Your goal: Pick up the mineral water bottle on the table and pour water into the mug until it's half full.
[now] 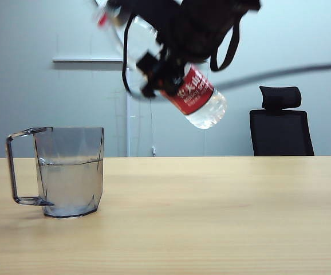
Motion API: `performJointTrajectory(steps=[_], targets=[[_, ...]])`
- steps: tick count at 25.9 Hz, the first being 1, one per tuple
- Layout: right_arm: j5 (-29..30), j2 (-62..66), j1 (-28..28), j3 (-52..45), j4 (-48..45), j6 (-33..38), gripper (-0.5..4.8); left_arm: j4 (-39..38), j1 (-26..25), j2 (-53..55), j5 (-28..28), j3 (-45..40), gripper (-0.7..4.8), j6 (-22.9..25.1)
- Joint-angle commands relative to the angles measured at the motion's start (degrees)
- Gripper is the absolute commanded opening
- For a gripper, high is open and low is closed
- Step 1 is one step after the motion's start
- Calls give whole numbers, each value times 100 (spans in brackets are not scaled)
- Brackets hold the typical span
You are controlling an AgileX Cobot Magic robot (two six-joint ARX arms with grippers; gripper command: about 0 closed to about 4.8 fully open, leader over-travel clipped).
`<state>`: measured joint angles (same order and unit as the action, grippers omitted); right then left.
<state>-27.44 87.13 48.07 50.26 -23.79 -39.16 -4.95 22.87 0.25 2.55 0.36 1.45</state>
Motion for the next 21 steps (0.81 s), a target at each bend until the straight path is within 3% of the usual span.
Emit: performJointTrajectory(steps=[1,3,4,7,17,21], targets=[[398,-289,-52,24,199,1469,251,74,-166,9,-22,15,-2,-17],[612,-446,-116,-74,227,2190,251,74,-315,9,-20,15,-2,-17],[820,-608,-190,-269,142,2881,251,74,-498,9,-20,15,-2,-17],[1034,-820,-306,-715,-199,3609,251,74,-750,9,-20,15,-2,-17],[1110,-1137,-629,-2634,-2258,4872,251,74,-1526,9,-22,15,-2,-17],[1110,-1126,-627,-3008,-2551,5003,251,74,-1720,9,-17,15,-2,-17]])
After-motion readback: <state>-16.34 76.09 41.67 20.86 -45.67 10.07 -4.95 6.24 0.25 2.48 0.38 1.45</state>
